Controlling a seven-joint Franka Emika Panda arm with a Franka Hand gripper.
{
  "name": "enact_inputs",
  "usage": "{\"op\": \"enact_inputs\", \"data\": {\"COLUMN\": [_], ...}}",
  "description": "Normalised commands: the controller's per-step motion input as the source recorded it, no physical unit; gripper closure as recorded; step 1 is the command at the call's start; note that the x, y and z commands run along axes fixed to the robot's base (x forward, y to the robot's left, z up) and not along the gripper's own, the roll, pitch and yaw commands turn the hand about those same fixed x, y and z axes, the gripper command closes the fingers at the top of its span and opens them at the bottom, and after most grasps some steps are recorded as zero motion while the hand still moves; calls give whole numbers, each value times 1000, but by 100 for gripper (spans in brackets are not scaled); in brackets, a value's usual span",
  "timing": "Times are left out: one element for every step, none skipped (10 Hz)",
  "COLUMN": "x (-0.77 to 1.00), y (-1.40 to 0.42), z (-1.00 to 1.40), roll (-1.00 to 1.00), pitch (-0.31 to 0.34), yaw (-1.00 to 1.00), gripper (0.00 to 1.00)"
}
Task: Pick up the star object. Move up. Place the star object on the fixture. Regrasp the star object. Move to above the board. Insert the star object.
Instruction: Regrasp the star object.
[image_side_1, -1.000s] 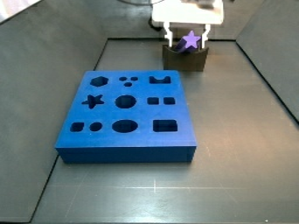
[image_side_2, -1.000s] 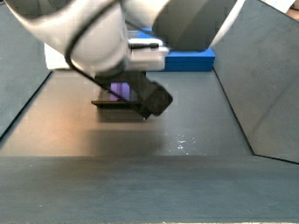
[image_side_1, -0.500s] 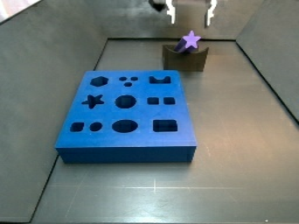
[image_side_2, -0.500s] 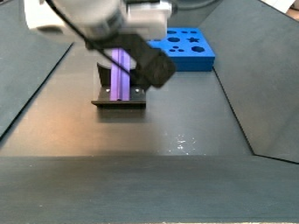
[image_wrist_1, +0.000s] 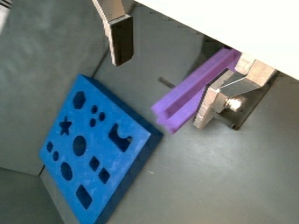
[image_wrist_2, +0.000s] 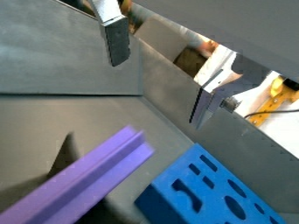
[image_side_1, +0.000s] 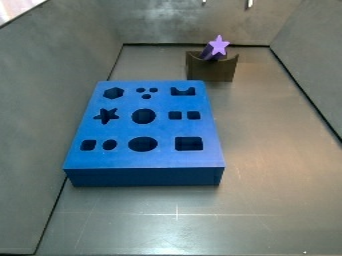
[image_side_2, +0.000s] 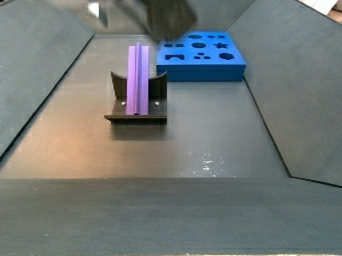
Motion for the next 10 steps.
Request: {"op": "enact_inputs", "data": {"x": [-81, -73, -53, -34, -21, -29, -20, -19, -16, -8], "y": [-943, -767, -519, -328, -67, 0, -37, -37, -23, -18], "z": [807, 587, 272, 64, -2, 22, 16, 14, 16, 8], "roll": [1000, 1000, 1000, 1000, 1000, 1000, 1000, 1000, 1000, 1000], "pitch": [30, 27, 24, 21, 17, 16, 11, 10, 5, 2], "yaw": [13, 13, 13, 13, 14, 14, 14, 15, 16, 17], "gripper": [0, 0, 0, 0, 0, 0, 0, 0, 0, 0]}}
